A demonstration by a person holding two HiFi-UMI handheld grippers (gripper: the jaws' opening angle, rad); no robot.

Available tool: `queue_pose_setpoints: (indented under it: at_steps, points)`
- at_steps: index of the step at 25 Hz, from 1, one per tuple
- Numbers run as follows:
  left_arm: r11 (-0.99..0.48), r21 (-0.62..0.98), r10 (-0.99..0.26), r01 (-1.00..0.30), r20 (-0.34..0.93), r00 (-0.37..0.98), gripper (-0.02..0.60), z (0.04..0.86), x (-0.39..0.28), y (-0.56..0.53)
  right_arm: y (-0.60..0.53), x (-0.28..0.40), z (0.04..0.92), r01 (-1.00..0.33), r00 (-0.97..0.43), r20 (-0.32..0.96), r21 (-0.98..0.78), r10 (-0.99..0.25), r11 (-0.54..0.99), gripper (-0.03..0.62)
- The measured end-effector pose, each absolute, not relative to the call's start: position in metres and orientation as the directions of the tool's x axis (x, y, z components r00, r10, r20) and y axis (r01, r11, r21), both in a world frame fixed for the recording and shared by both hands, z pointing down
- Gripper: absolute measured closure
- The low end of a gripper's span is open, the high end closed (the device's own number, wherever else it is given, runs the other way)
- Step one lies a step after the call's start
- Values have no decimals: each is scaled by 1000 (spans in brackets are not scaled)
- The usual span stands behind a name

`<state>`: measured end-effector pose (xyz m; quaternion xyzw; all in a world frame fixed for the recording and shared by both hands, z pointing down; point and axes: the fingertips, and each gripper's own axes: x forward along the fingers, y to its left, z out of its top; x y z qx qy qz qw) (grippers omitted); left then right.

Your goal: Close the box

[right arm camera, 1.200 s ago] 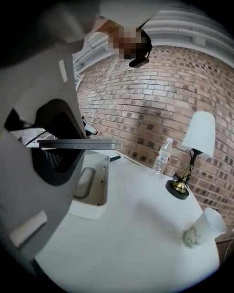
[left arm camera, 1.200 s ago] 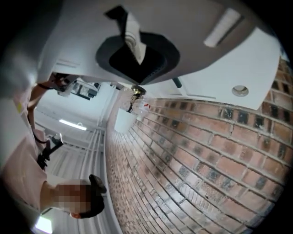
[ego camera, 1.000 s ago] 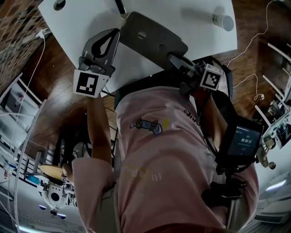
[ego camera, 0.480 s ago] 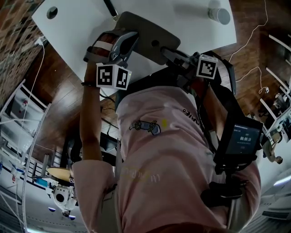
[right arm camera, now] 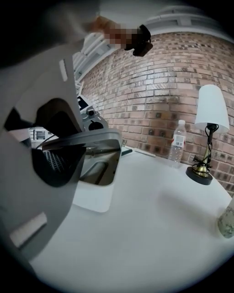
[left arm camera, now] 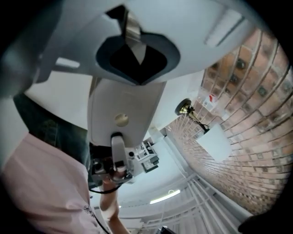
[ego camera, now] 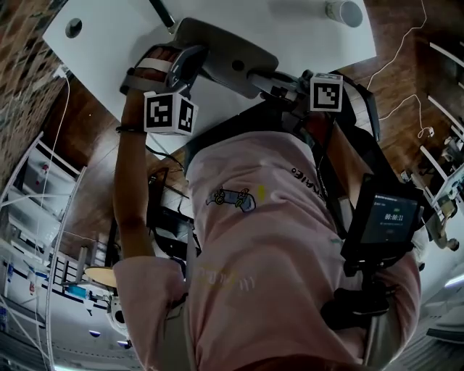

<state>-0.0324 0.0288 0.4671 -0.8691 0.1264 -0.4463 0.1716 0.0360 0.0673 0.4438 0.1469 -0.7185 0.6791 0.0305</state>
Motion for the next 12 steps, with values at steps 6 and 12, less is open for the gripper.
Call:
queue_pose_setpoints:
  at_steps: [6, 12]
  points:
    - [-852, -393, -523, -347, 598, 607, 581, 414, -84, 9, 63, 42, 425, -82, -964, 86, -996, -251, -25, 571]
    - [-777, -360, -623, -516, 553, 553, 581, 401, -129, 13, 62, 40, 414, -23, -969, 30, -999, -246, -30, 579]
